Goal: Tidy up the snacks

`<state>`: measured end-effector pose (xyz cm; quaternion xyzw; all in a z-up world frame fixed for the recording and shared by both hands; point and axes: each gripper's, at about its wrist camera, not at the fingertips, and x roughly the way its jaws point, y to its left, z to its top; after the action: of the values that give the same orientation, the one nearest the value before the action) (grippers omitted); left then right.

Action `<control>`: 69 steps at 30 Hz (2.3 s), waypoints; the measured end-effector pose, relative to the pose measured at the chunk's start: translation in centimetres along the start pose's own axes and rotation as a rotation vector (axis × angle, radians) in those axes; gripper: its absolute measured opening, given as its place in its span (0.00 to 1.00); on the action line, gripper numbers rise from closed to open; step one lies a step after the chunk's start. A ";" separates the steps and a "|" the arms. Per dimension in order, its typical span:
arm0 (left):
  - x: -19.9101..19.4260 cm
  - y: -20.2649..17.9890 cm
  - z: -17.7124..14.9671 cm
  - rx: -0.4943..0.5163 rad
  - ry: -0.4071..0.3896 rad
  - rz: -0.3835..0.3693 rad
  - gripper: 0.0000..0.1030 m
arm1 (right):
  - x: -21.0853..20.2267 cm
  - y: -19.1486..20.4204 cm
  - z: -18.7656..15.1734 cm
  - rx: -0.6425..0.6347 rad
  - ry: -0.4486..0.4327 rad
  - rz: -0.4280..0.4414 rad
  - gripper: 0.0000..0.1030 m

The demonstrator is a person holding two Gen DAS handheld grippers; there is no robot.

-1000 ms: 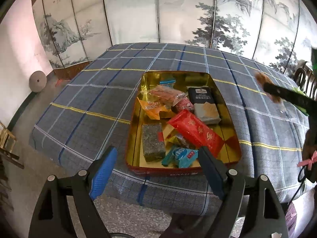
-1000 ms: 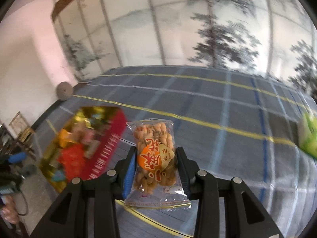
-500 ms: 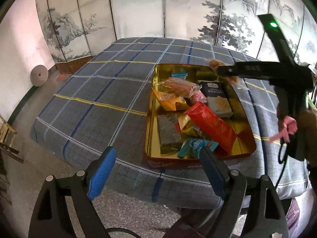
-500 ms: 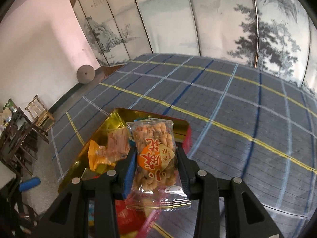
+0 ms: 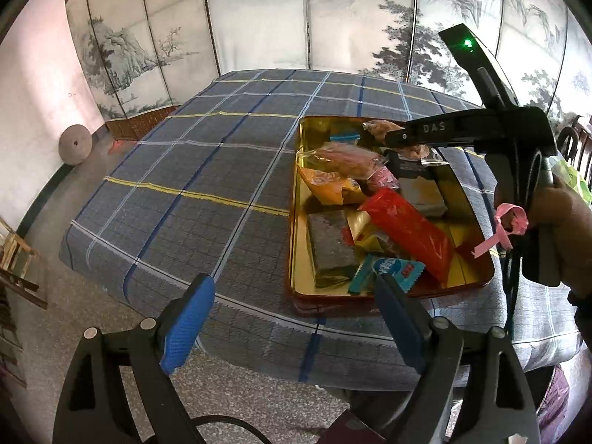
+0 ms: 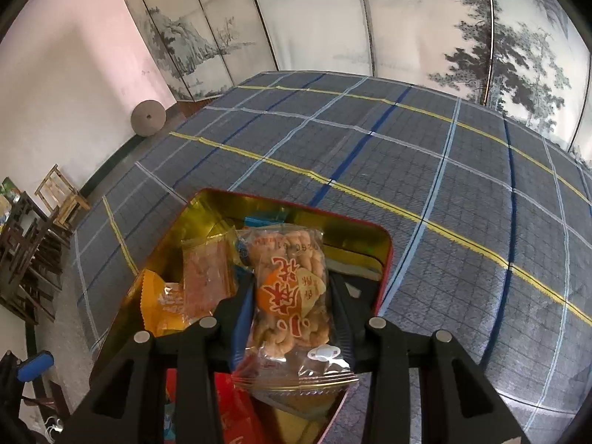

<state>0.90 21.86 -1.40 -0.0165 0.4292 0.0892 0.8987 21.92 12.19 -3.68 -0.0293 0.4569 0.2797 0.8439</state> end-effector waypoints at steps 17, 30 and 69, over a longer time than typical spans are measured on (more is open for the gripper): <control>0.1 0.5 -0.1 -0.010 0.003 0.005 0.84 | 1.2 0.7 -0.1 0.008 0.013 -0.024 0.40; -3.3 0.4 0.1 -0.041 -0.103 0.025 0.84 | -9.7 5.4 -6.0 -0.166 -0.295 -0.093 0.60; -20.6 -3.5 -1.4 -0.041 -0.519 0.021 1.00 | -29.4 8.2 -19.6 -0.186 -0.718 -0.257 0.75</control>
<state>-12.21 15.24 13.49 -0.0068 0.1826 0.1082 0.9772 -9.51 -0.03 9.76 -0.0629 0.0981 0.2044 0.9719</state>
